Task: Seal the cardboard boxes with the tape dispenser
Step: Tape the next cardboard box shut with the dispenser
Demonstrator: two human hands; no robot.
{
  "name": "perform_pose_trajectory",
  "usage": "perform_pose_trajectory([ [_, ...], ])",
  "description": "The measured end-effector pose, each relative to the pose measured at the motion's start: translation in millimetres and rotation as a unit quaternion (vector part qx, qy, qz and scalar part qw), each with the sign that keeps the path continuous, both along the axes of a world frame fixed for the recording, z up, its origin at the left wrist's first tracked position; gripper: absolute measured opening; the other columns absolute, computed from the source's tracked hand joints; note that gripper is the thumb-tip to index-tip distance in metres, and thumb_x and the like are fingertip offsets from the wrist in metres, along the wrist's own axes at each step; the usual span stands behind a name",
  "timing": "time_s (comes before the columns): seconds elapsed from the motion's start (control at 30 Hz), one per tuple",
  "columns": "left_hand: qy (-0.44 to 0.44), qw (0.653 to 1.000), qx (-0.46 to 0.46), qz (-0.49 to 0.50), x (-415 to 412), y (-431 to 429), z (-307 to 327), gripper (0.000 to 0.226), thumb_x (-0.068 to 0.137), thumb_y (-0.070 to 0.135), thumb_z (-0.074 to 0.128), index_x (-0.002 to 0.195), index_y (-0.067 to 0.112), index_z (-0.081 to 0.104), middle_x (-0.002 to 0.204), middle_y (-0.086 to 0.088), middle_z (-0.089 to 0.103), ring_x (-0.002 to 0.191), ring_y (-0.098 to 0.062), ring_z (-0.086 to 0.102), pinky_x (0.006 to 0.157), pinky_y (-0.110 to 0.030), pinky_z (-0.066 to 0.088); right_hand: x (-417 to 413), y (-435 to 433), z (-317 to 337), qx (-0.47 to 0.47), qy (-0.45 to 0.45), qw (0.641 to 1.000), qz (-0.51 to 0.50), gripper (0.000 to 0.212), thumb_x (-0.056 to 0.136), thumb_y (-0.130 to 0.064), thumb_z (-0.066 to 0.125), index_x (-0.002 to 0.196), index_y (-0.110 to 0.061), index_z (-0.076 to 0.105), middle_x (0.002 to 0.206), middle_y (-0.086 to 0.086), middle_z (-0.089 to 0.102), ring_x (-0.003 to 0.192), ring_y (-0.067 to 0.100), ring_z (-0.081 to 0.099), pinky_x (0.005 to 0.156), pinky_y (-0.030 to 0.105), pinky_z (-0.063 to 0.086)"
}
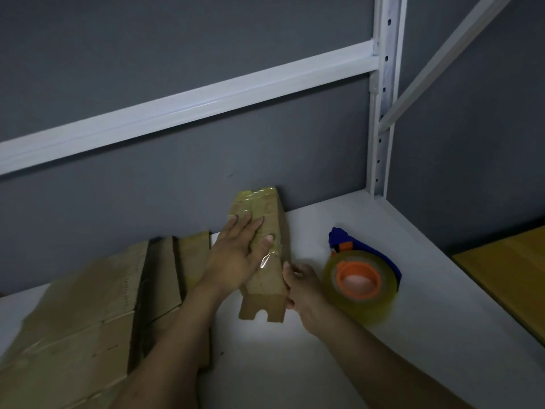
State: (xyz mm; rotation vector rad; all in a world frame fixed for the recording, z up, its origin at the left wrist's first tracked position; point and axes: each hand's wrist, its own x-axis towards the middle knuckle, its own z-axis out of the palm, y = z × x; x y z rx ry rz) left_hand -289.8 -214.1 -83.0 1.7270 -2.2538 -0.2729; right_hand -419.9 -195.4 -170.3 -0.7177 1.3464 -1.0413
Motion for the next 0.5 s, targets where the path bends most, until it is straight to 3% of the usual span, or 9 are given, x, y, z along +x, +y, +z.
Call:
perform_pose_trajectory([
  [0.1,0.026,1.000,0.005,0.004,-6,1,2,0.062,0.094,0.061,0.031,0.151,0.035,0.027,0.161,0.011,0.011,0.149,-0.010,0.000,0.111,-0.022,0.000,-5,-1,3,-0.054,-0.004,0.998,-0.036,0.039,0.095,-0.041,0.052,0.120,-0.011,0.052,0.104,0.012,0.060,0.084,0.021,0.057,0.059,0.028,0.045],
  [0.17,0.047,0.999,0.010,0.012,-8,1,2,0.062,0.094,0.060,0.036,0.150,0.035,0.029,0.161,0.012,0.013,0.149,-0.009,0.002,0.113,-0.026,0.003,-7,-1,11,-0.081,-0.042,0.995,-0.037,0.035,0.095,-0.046,0.049,0.120,-0.022,0.049,0.109,0.008,0.061,0.092,0.023,0.061,0.061,0.028,0.047],
  [0.23,0.084,0.996,-0.001,0.022,-8,0,1,0.060,0.093,0.058,0.043,0.147,0.031,0.036,0.158,0.013,0.022,0.148,-0.010,0.011,0.115,-0.031,0.013,-9,-1,19,-0.086,-0.026,0.996,-0.010,0.037,0.096,-0.044,0.048,0.128,-0.027,0.042,0.117,0.007,0.058,0.100,0.024,0.062,0.061,0.027,0.048],
  [0.3,0.140,0.990,-0.014,0.027,-3,-2,1,0.048,0.094,0.050,0.050,0.136,0.027,0.050,0.148,0.010,0.040,0.138,-0.011,0.033,0.108,-0.029,0.031,-16,2,25,-0.127,0.027,0.992,0.006,0.038,0.097,-0.033,0.051,0.133,-0.027,0.038,0.119,0.007,0.058,0.099,0.022,0.062,0.067,0.029,0.053],
  [0.43,0.343,0.939,0.022,0.002,18,-3,7,0.022,0.100,0.031,0.046,0.109,0.023,0.065,0.116,0.006,0.061,0.106,-0.010,0.059,0.084,-0.018,0.046,-38,-2,41,-0.323,0.171,0.930,0.028,0.042,0.097,-0.013,0.050,0.126,-0.041,0.039,0.111,-0.028,0.050,0.097,-0.008,0.055,0.078,0.010,0.047],
  [0.5,0.383,0.922,0.036,-0.036,35,-6,7,0.024,0.102,0.019,0.044,0.106,0.022,0.067,0.115,0.005,0.065,0.106,-0.010,0.062,0.085,-0.018,0.048,-46,-10,44,-0.383,0.243,0.889,0.065,0.038,0.098,-0.028,0.047,0.131,-0.043,0.037,0.127,-0.020,0.049,0.115,-0.002,0.050,0.092,0.012,0.042],
])
